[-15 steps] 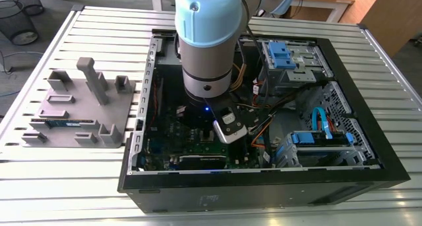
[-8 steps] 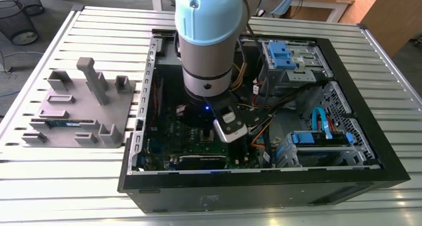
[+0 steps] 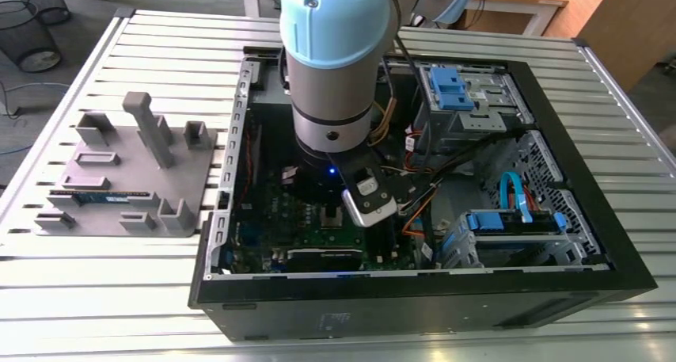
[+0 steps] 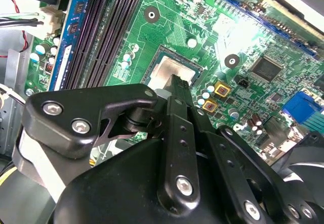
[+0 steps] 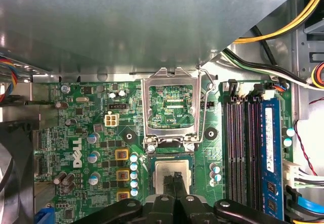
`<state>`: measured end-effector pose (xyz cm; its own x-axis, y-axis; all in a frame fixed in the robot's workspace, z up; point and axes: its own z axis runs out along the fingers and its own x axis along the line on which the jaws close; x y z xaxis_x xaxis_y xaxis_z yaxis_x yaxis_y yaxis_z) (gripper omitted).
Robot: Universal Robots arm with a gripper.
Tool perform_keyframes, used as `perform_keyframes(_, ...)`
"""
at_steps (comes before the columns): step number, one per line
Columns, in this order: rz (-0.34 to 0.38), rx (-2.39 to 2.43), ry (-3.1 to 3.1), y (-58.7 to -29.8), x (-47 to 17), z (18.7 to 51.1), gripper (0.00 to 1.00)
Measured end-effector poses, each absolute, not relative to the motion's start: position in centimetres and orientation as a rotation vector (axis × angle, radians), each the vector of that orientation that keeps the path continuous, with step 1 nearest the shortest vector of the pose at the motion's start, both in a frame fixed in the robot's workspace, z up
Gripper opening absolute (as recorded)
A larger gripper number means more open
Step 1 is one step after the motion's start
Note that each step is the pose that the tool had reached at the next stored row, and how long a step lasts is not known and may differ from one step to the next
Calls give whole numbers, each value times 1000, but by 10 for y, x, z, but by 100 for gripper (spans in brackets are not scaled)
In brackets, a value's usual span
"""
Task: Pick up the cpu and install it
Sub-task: 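Place the cpu into insertion slot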
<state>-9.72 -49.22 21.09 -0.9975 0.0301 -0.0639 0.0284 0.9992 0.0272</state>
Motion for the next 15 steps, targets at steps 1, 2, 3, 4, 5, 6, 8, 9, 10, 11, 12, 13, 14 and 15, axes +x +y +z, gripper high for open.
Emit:
perform_keyframes(1,40,45,3077,-492,-97,211,11)
perform_keyframes(2,40,45,3077,-492,-97,211,11)
perform_keyframes(3,40,45,3077,-492,-97,211,11)
perform_keyframes(4,40,45,3077,-492,-97,211,11)
perform_keyframes(5,40,45,3077,-492,-97,211,11)
perform_keyframes(6,40,45,3077,-492,-97,212,11)
perform_keyframes(8,41,45,3077,-492,-97,213,11)
perform_keyframes(9,41,45,3077,-492,-97,214,11)
perform_keyframes(10,41,45,3077,-492,-97,214,11)
perform_keyframes(11,41,45,3077,-492,-97,215,11)
perform_keyframes(12,41,45,3077,-492,-97,216,11)
perform_keyframes(13,41,45,3077,-492,-97,216,11)
perform_keyframes(14,41,45,3077,-492,-97,216,11)
perform_keyframes(15,41,45,3078,-492,-97,217,11)
